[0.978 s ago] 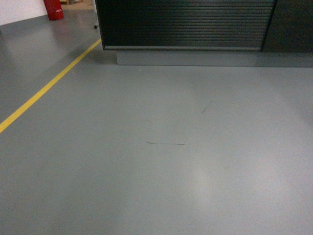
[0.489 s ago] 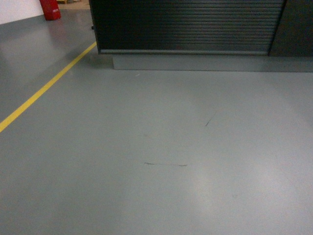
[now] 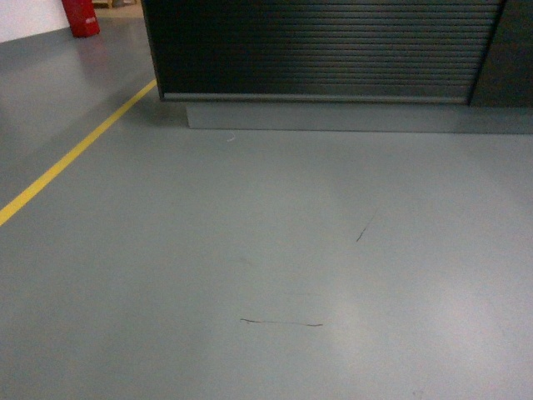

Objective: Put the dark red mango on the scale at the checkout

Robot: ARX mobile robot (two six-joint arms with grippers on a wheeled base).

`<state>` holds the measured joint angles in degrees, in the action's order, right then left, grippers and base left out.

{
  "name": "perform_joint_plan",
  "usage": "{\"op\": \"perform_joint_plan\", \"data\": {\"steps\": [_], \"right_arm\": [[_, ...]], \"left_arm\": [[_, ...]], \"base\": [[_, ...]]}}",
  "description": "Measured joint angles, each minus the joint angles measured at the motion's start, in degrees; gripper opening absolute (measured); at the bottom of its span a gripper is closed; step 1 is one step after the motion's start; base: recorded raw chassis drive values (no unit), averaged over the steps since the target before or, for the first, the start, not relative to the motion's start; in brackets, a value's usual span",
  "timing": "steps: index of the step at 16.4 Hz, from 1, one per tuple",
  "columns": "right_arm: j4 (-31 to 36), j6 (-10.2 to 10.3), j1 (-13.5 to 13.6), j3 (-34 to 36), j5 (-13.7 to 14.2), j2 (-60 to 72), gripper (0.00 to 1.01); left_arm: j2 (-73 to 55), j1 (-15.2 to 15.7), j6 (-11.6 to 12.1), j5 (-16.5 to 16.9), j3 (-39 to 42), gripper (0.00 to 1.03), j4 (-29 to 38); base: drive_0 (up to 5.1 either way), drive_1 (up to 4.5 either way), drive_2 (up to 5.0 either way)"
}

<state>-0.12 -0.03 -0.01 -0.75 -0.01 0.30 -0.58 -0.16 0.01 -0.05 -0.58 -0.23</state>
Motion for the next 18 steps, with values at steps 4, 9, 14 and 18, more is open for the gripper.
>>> {"op": "perform_joint_plan", "data": {"steps": [4,9,14,18], "right_arm": [[-0.1,0.0,0.0,0.0,0.0,0.0,0.98],[-0.1,0.0,0.0,0.0,0.0,0.0,0.98],[-0.1,0.0,0.0,0.0,0.0,0.0,0.98],[-0.1,0.0,0.0,0.0,0.0,0.0,0.98]], "left_arm": [[0.0,0.0,0.0,0.0,0.0,0.98,0.0],[0.0,0.0,0.0,0.0,0.0,0.98,0.0],[0.0,0.0,0.0,0.0,0.0,0.98,0.1],[0.0,0.0,0.0,0.0,0.0,0.98,0.0]], "base": [[0.0,2.26,-2.3],[0.0,2.23,-2.3],[-0.1,2.18,-2.3],[-0.1,2.16,-2.4]]}}
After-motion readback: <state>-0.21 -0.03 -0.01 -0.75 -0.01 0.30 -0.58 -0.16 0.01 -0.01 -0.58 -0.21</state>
